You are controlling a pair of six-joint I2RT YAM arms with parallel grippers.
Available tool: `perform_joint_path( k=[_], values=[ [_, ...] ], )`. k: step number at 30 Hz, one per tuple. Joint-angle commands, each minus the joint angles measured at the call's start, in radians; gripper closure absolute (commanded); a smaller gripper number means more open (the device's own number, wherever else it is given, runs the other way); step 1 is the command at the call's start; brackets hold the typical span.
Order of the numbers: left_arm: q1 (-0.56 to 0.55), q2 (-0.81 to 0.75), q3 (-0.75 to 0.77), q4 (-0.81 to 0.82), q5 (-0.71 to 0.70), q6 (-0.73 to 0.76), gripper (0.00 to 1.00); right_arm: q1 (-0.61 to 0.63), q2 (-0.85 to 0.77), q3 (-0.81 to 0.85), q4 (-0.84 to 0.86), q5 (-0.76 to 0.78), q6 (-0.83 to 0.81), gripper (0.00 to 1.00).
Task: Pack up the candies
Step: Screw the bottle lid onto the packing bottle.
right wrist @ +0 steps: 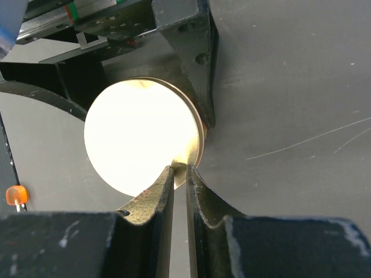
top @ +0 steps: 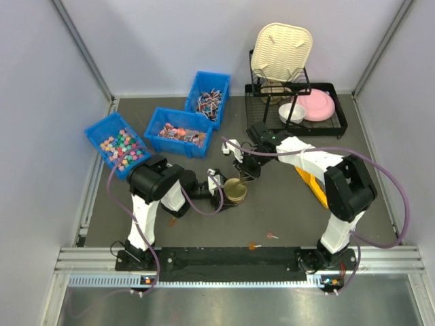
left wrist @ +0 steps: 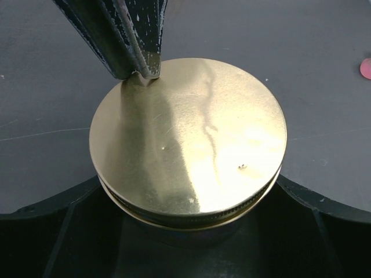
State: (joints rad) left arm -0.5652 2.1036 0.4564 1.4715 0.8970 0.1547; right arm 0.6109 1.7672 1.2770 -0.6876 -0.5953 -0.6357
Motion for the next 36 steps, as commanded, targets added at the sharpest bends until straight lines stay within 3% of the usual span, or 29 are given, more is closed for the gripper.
perform_joint_path(
  k=[1,26,36],
  values=[
    [0.016,0.045,0.001,0.227,-0.063,-0.023,0.33,0.021,0.018,-0.079,-0.194,-0.046,-0.019,0.89],
    [0.014,0.045,0.002,0.227,-0.064,-0.026,0.33,0.095,-0.032,-0.148,-0.233,-0.048,-0.010,0.88],
    [0.014,0.045,0.004,0.225,-0.064,-0.026,0.33,0.049,-0.127,-0.007,-0.237,-0.006,-0.004,0.78]
  ],
)
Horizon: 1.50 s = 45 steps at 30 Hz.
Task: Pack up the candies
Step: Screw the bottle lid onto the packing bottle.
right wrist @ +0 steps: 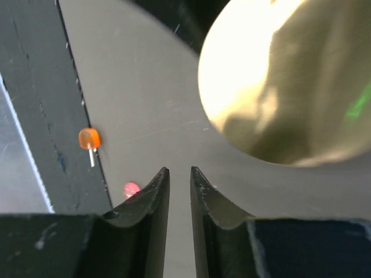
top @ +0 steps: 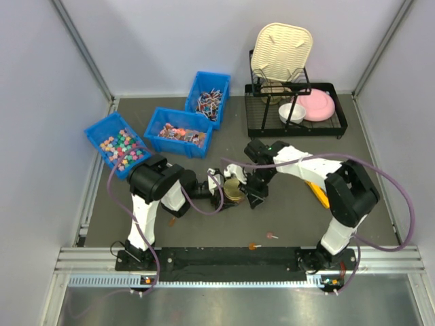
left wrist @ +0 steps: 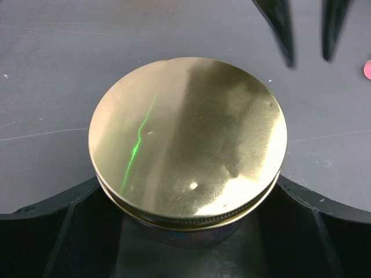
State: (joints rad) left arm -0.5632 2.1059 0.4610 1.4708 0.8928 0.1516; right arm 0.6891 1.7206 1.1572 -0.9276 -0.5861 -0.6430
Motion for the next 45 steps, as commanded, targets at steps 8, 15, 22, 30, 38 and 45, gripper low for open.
perform_joint_path(
  k=[8,15,22,30,38,45],
  values=[
    [0.013,0.045,-0.001,0.227,-0.058,-0.024,0.33,-0.042,0.017,0.269,0.035,-0.076,0.054,0.47],
    [0.013,0.046,-0.001,0.227,-0.058,-0.024,0.33,-0.043,0.152,0.386,0.096,-0.136,0.132,0.46],
    [0.013,0.046,-0.001,0.226,-0.058,-0.026,0.33,-0.053,0.235,0.453,0.101,-0.139,0.126,0.47],
    [0.013,0.046,0.001,0.227,-0.060,-0.029,0.33,-0.082,0.243,0.409,0.101,-0.159,0.102,0.55],
    [0.014,0.049,0.002,0.226,-0.061,-0.030,0.34,-0.108,0.221,0.323,0.101,-0.169,0.069,0.65],
    [0.013,0.051,0.002,0.226,-0.061,-0.030,0.34,-0.112,0.231,0.312,0.102,-0.158,0.066,0.76]
  ],
)
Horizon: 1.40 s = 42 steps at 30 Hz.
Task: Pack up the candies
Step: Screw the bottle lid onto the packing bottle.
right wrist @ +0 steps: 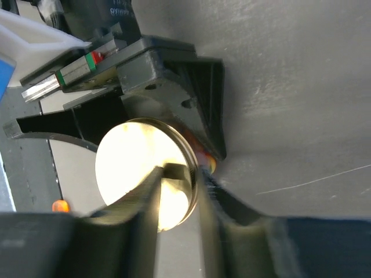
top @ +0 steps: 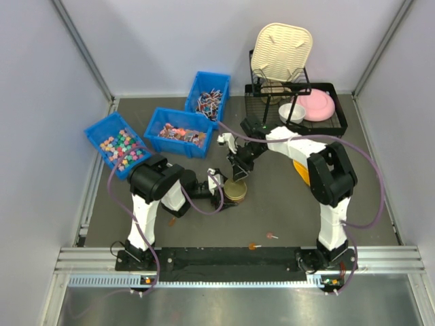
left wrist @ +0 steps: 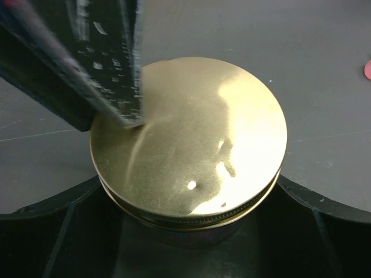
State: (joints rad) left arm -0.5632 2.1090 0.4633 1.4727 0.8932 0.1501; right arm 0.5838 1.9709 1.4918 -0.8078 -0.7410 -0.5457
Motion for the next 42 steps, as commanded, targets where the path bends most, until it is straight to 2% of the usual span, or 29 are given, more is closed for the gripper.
perform_joint_path(
  k=[1,4,8,26,32,34,37,38,40,41,42],
  values=[
    [0.013,0.046,0.000,0.224,-0.062,-0.029,0.34,-0.006,-0.026,-0.025,-0.019,0.003,-0.030,0.80],
    [0.013,0.046,0.000,0.224,-0.062,-0.029,0.34,-0.009,-0.052,-0.045,-0.019,0.006,-0.033,0.91],
    [0.014,0.045,0.000,0.224,-0.060,-0.030,0.34,-0.013,-0.076,-0.080,-0.019,0.020,-0.036,0.95],
    [0.014,0.046,0.001,0.224,-0.062,-0.030,0.34,-0.045,-0.159,-0.197,-0.022,0.038,-0.046,0.92],
    [0.016,0.046,0.001,0.224,-0.065,-0.032,0.34,-0.047,-0.302,-0.180,-0.047,0.061,-0.043,0.91],
    [0.016,0.046,0.001,0.225,-0.065,-0.032,0.33,-0.047,-0.377,-0.185,-0.048,0.083,-0.040,0.88],
    [0.014,0.048,0.003,0.224,-0.065,-0.034,0.32,-0.047,-0.455,-0.200,-0.050,0.088,-0.033,0.66],
    [0.014,0.048,0.002,0.224,-0.063,-0.035,0.30,-0.048,-0.502,-0.212,-0.050,0.086,-0.030,0.53],
    [0.014,0.046,0.001,0.224,-0.063,-0.035,0.28,-0.048,-0.559,-0.243,-0.047,0.086,-0.039,0.40],
    [0.014,0.048,0.001,0.224,-0.059,-0.032,0.27,-0.047,-0.616,-0.255,-0.048,0.091,-0.046,0.30],
    [0.014,0.048,0.001,0.224,-0.056,-0.027,0.25,-0.048,-0.641,-0.268,-0.044,0.104,-0.054,0.26]
  ],
)
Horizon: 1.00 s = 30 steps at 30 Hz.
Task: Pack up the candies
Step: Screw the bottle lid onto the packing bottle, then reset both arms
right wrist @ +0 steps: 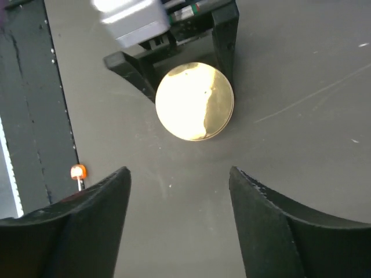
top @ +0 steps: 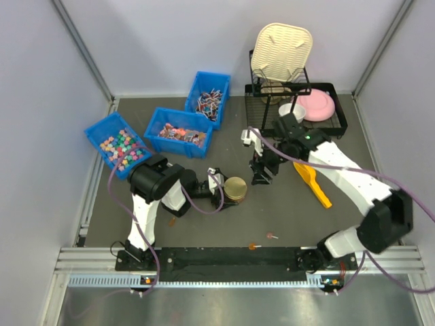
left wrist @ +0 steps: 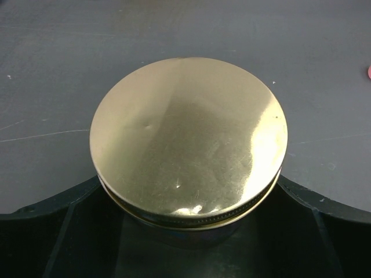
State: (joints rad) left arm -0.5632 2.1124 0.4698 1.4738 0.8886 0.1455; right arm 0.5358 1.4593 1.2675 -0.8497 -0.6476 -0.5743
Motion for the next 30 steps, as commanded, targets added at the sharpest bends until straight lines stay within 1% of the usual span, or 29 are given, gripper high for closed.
perform_joint_path(
  k=[1,3,4,5,10,14,18,19,20,22,24,25,26,28,30],
  values=[
    [0.014,0.044,-0.007,0.224,-0.048,-0.020,0.22,-0.002,-0.152,-0.068,0.001,0.019,-0.045,0.18],
    [0.014,0.044,-0.008,0.223,-0.045,-0.018,0.17,-0.007,-0.211,-0.089,0.024,0.039,-0.047,0.13],
    [0.016,0.041,-0.008,0.224,-0.043,-0.014,0.07,-0.011,-0.227,-0.102,0.031,0.043,-0.042,0.08],
    [0.014,0.041,-0.010,0.224,-0.042,-0.012,0.01,-0.020,-0.238,-0.106,0.056,0.055,-0.033,0.02],
    [0.014,0.028,-0.026,0.218,-0.034,-0.020,0.01,-0.040,-0.280,-0.132,0.109,0.095,-0.007,0.01],
    [0.016,-0.047,-0.046,0.148,0.004,-0.017,0.01,-0.042,-0.284,-0.141,0.130,0.117,0.002,0.01],
    [0.036,-0.169,-0.037,-0.027,0.039,-0.006,0.01,-0.043,-0.295,-0.146,0.147,0.111,0.008,0.01],
    [0.049,-0.225,-0.031,-0.149,0.049,-0.001,0.01,-0.043,-0.300,-0.149,0.152,0.108,0.008,0.01],
    [0.057,-0.254,-0.023,-0.214,0.059,0.005,0.01,-0.042,-0.303,-0.149,0.153,0.105,0.008,0.01],
    [0.087,-0.345,-0.013,-0.394,0.090,0.081,0.01,-0.042,-0.309,-0.151,0.159,0.101,0.007,0.01],
    [0.106,-0.406,-0.017,-0.492,0.099,0.153,0.01,-0.042,-0.318,-0.152,0.162,0.103,0.008,0.01],
    [0.127,-0.467,-0.014,-0.541,0.102,0.169,0.01,-0.043,-0.324,-0.154,0.167,0.105,0.013,0.01],
    [0.137,-0.500,-0.008,-0.660,0.104,0.184,0.01,-0.042,-0.333,-0.155,0.173,0.109,0.017,0.01],
    [0.163,-0.593,0.022,-0.768,0.111,0.197,0.01,-0.043,-0.349,-0.157,0.181,0.115,0.028,0.01],
    [0.175,-0.650,0.076,-0.950,0.124,0.209,0.01,-0.042,-0.369,-0.160,0.199,0.128,0.043,0.01]
  ],
)
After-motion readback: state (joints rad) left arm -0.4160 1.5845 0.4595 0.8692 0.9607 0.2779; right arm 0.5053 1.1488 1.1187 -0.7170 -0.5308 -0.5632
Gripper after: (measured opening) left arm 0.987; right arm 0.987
